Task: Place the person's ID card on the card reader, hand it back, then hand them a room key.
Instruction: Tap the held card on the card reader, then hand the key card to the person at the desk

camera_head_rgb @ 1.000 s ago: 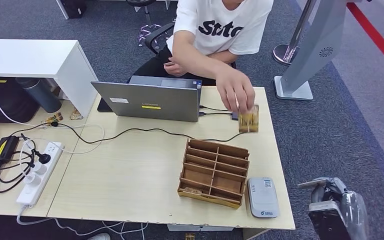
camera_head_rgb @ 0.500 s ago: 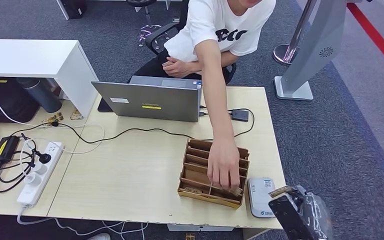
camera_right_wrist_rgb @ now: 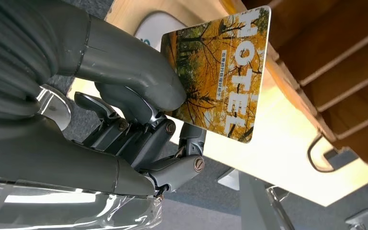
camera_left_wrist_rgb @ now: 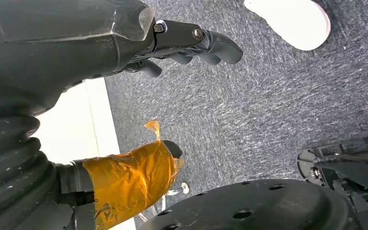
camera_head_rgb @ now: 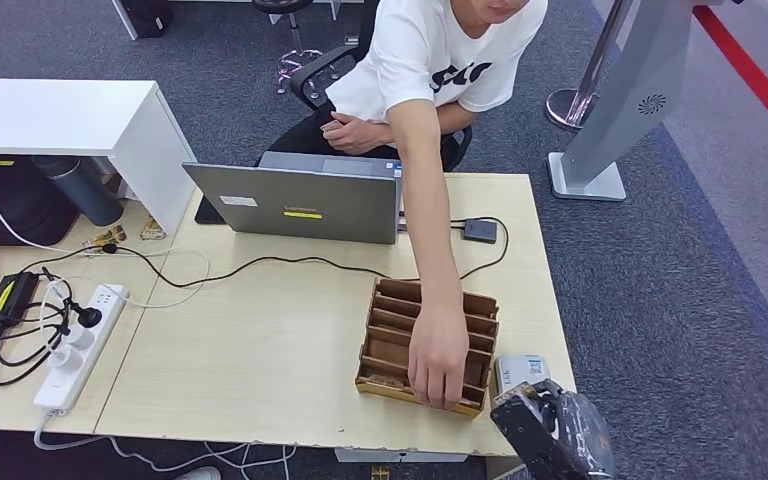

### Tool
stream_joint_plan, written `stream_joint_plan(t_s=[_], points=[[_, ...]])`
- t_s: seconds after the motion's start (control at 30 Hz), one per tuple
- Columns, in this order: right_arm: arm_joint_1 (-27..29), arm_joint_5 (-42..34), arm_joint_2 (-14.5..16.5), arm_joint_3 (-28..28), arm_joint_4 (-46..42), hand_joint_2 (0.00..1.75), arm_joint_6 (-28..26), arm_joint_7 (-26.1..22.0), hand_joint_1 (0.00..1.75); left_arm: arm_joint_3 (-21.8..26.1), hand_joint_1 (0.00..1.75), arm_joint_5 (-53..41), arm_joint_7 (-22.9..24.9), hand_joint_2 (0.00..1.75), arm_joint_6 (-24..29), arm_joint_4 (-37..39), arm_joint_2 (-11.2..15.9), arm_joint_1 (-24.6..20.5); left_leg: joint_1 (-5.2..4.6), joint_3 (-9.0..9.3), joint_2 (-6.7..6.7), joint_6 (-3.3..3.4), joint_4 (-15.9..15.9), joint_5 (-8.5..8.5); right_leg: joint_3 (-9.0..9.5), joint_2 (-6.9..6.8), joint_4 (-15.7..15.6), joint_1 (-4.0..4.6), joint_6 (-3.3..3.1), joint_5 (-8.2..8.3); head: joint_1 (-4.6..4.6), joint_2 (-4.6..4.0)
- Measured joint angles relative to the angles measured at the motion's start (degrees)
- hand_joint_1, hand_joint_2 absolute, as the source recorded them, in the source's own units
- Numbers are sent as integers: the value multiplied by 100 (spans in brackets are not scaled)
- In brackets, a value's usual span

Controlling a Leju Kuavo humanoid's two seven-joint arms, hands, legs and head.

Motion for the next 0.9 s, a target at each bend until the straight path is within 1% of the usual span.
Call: stream_joint_plan(t_s=[0.3,0.57,0.77,0.9], points=[[-199,13,-182,306,443,175,-136,163,175,0,0,-89,-21,175,52,43,23,-29,0,0,0,0,0,0,-1,0,0,0,0,0,-1,0],[-327,-19,-264,388,809,175,-232,234,175,0,0,-149,-26,175,87,127,64,-72,0,0,-1,0,0,0,-1,-1,0,0,0,0,-1,0],[-336,-2,-278,415,840,175,-356,176,175,0,0,-160,-26,175,106,170,87,-79,0,0,-1,0,0,0,-1,-1,0,0,0,0,0,0],[-318,51,-278,451,671,175,-499,47,175,1,0,-158,-26,175,109,180,94,-82,0,0,-1,0,0,0,-1,-1,0,0,0,0,0,0]])
